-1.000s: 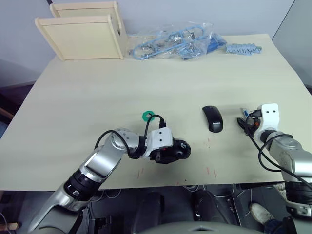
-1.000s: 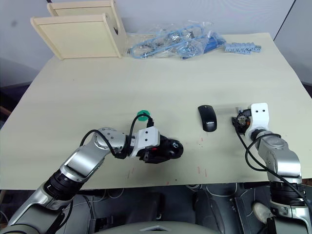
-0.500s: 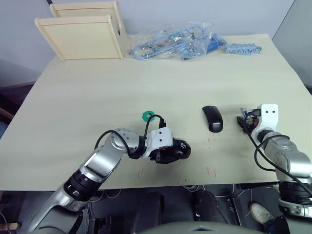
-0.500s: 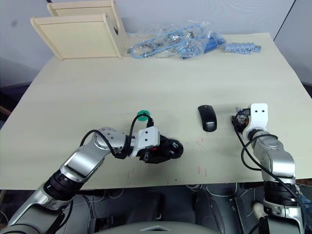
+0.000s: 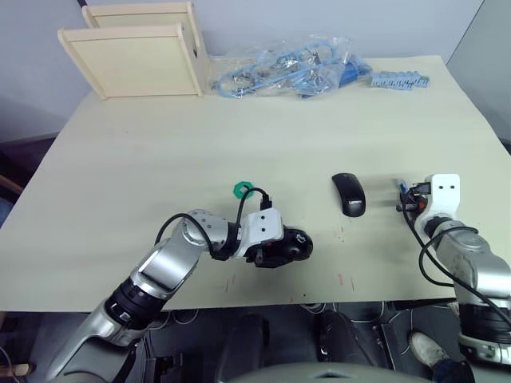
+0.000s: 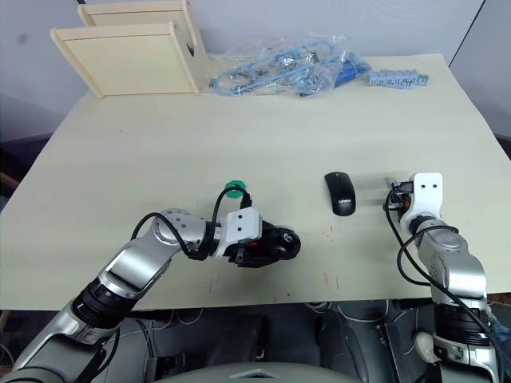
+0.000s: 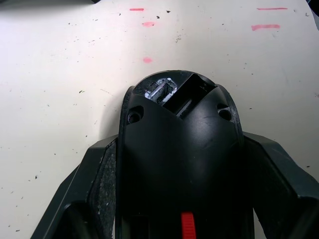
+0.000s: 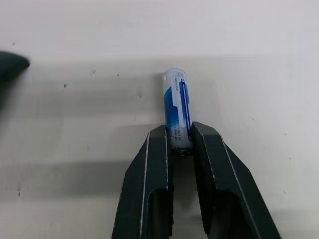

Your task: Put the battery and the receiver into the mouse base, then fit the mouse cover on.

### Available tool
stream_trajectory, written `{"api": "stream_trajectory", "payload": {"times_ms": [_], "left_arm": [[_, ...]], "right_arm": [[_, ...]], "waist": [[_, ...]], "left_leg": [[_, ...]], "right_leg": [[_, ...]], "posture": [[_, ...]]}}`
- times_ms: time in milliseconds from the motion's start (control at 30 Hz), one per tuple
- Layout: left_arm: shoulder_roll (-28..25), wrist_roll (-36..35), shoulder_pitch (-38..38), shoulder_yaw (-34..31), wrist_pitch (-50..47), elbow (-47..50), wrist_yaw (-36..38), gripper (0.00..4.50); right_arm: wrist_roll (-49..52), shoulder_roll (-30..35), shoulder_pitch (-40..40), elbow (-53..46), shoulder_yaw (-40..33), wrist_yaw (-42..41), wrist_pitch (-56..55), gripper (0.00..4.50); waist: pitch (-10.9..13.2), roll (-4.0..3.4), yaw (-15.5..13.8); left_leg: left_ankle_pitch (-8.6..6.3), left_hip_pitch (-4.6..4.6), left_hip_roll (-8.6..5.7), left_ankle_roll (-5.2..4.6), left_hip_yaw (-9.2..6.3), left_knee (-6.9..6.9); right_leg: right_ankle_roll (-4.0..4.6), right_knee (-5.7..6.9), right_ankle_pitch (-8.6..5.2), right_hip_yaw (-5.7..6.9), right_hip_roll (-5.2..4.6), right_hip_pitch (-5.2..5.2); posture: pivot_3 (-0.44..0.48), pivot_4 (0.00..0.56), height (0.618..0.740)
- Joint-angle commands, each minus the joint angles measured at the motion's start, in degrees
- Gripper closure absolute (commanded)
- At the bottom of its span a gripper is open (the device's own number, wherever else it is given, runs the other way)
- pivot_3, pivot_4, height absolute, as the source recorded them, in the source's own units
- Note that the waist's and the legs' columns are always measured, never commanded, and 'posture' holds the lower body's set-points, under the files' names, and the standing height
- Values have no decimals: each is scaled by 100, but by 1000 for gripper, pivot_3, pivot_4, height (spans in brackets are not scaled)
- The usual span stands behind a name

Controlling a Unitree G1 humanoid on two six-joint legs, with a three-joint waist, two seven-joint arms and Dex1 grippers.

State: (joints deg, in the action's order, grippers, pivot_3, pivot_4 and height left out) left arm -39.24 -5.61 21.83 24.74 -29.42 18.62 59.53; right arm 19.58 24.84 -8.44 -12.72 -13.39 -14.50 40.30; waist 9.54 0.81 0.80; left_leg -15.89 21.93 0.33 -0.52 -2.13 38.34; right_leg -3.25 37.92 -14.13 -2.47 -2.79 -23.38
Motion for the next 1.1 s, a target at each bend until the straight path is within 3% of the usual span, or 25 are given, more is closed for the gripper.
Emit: {"api": "stream_trajectory", "payload": {"times_ms": [33,267,500,667,800,1100], "left_arm": [[-27,87,-96,64,19,5,-2,1573],[-50,119,-92,94,94,-20,27,1573],[-98,156,-91,101,124,-11,88,1573],[-113,158,-81,105,103,16,114,1573],[-130,154,-81,97,82,32,138,1573],[-148,138,-96,88,2,87,160,1573]], "right_arm": [[538,400,142,-864,-193,-689,220,4441],[1684,1693,917,-2171,-598,-2060,960,4441],[2387,2492,1054,-3030,-670,-2425,1465,4441],[3298,2607,174,-3704,-102,-1656,2657,4441],[4528,2346,-932,-3348,267,-923,3804,4441],[5425,1547,-1886,-2709,1061,552,4917,4441]], "waist": [[-1,-2,6],[0,-4,-5],[-2,1,-1],[-1,1,20],[3,13,0],[3,20,16]], "left_leg": [[0,-1,0,0,0,0],[-1,2,0,-1,-5,0],[-1,0,3,-1,-5,0],[-1,-3,3,-1,-2,0],[-1,2,3,-1,-10,1],[0,8,4,-1,-16,0]], "right_leg": [[0,0,0,0,0,0],[-1,-4,-1,3,0,1],[-2,-4,-1,3,3,3],[-2,-3,-1,0,4,2],[0,-6,-1,7,4,3],[1,-2,-1,12,3,-3]], "posture": [[0,150,740],[0,150,740],[0,150,740],[0,150,740],[0,150,740],[0,150,740]]}}
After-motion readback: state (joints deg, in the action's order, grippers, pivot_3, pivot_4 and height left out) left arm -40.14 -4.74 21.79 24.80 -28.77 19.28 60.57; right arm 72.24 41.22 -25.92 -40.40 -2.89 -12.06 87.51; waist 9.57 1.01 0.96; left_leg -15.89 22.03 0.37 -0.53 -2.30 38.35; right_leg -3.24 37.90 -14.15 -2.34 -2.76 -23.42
